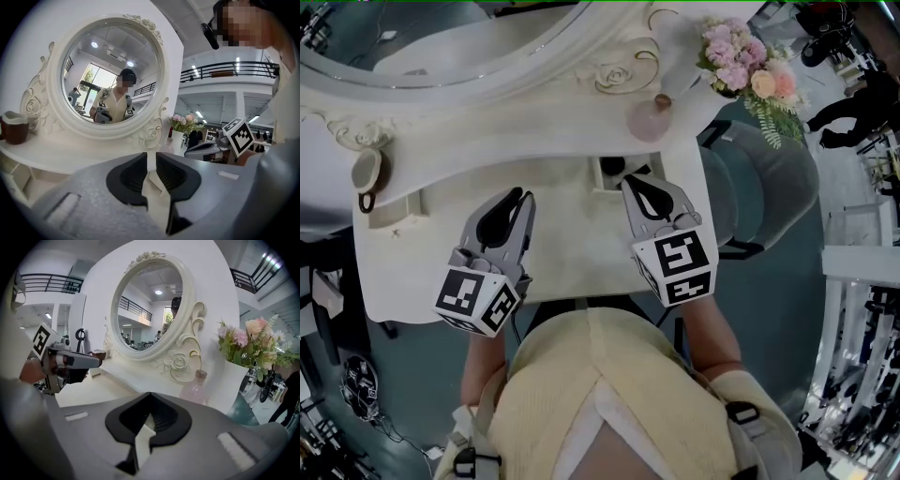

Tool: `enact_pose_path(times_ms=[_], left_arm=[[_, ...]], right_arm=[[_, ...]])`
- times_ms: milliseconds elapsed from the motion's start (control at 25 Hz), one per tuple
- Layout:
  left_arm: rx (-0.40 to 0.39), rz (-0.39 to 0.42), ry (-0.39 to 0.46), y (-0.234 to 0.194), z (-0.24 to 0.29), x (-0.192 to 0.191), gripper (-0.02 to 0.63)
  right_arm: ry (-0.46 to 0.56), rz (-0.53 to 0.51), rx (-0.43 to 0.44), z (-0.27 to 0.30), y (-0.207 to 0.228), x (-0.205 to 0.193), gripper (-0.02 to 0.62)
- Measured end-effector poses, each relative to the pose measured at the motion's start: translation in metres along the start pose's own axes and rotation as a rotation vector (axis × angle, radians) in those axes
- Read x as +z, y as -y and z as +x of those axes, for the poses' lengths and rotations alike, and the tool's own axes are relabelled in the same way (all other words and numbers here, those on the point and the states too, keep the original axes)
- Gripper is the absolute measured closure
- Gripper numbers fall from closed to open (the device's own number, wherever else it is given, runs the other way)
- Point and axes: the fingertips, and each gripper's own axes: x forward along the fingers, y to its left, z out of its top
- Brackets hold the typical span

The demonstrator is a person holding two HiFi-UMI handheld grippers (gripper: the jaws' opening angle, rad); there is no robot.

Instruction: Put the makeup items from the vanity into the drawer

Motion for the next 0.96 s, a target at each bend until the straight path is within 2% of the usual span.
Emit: enact_pose_path(times_ms=[960], left_arm=[[0.002,0.021,0.008,-0.001,-0.0047,0.003,0.555]], right_arm=[[0.048,0.044,0.014,-0.0045,-0.0019,0.0102,0.592]])
